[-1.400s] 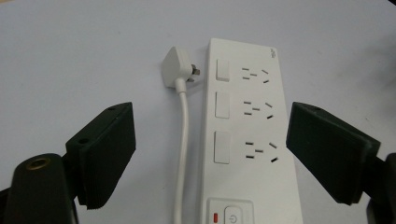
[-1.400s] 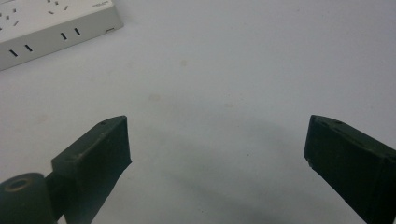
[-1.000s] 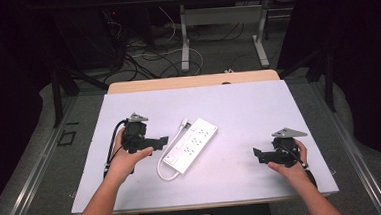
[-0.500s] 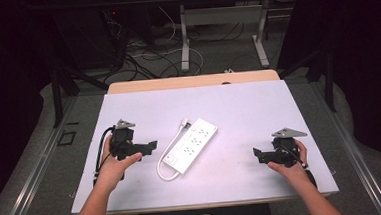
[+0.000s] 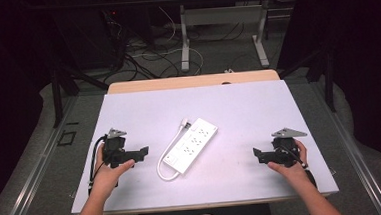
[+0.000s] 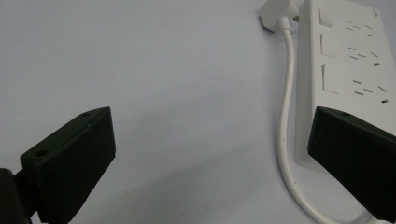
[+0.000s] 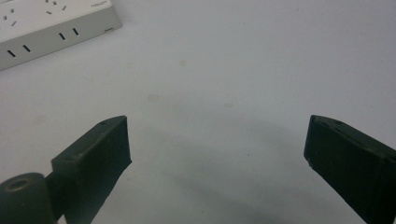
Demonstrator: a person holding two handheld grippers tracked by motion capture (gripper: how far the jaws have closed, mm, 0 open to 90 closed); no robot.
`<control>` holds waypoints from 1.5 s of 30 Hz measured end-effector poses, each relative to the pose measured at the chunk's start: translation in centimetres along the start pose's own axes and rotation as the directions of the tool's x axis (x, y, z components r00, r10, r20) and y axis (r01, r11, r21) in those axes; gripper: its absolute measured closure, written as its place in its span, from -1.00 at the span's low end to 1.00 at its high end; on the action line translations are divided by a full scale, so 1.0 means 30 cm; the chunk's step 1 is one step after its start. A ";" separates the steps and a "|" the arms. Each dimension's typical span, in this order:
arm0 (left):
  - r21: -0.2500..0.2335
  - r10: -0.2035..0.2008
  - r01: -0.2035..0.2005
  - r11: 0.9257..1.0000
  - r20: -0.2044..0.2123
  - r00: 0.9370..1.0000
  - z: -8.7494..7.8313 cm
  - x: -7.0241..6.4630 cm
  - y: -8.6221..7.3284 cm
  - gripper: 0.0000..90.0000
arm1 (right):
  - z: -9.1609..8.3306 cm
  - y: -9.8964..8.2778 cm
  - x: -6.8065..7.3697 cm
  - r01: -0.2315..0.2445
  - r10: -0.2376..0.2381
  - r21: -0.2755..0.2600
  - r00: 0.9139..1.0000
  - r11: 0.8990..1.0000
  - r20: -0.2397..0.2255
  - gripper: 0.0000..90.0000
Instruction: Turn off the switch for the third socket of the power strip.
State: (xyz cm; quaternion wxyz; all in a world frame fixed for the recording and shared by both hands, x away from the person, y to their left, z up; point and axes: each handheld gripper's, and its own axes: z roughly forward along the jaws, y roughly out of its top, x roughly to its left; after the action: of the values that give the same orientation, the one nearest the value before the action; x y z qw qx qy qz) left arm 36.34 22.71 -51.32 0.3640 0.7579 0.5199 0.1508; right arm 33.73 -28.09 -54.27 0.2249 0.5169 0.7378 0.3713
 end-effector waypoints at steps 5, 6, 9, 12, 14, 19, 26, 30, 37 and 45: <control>-0.014 -0.014 0.013 1.000 -0.013 1.000 0.004 0.019 -0.021 -0.97 | 0.001 0.000 0.000 -0.002 0.002 0.000 1.000 1.000 -0.003 -0.86; -0.015 -0.005 0.005 1.000 -0.017 1.000 0.005 0.025 -0.025 -0.97 | 0.001 0.000 0.000 -0.002 0.002 0.000 1.000 1.000 -0.003 -0.86; -0.019 -0.008 0.007 1.000 -0.028 1.000 0.011 0.033 -0.039 -0.97 | 0.001 0.000 -0.001 -0.002 0.002 -0.001 1.000 1.000 -0.003 -0.86; -0.022 -0.013 0.012 1.000 -0.031 0.999 0.014 0.043 -0.049 -0.97 | 0.000 0.000 -0.002 -0.004 0.004 -0.001 1.000 1.000 -0.003 -0.86; -0.027 -0.020 0.019 0.999 -0.037 0.999 0.016 0.049 -0.054 -0.97 | 0.000 0.000 -0.002 -0.006 0.006 -0.001 1.000 1.000 -0.002 -0.86; -0.027 -0.018 0.016 1.000 -0.066 0.998 0.019 0.065 -0.068 -0.96 | 0.001 -0.001 -0.002 -0.005 0.005 0.000 1.000 1.000 -0.001 -0.86; -0.019 -0.010 0.009 1.000 -0.088 0.996 0.029 0.077 -0.082 -0.96 | 0.001 -0.001 -0.004 0.000 0.000 0.002 1.000 1.000 -0.003 -0.86; -0.017 -0.010 0.008 1.000 -0.094 0.995 0.034 0.082 -0.086 -0.96 | 0.002 0.000 -0.002 -0.007 0.007 -0.002 1.000 1.000 0.000 -0.86; -0.009 -0.018 0.017 1.000 -0.114 0.993 0.042 0.096 -0.094 -0.95 | 0.000 0.000 -0.005 -0.007 0.007 0.000 1.000 1.000 -0.003 -0.86; -0.014 -0.034 0.033 0.999 -0.122 0.992 0.046 0.111 -0.101 -0.95 | 0.002 0.000 -0.004 -0.007 0.007 0.000 1.000 1.000 -0.001 -0.86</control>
State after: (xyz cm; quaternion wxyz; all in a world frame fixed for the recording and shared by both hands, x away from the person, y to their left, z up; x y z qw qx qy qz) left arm 36.51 25.75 -54.91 0.3385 0.7362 0.5531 0.1940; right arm 33.81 -28.19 -54.33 0.2233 0.5191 0.7361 0.3724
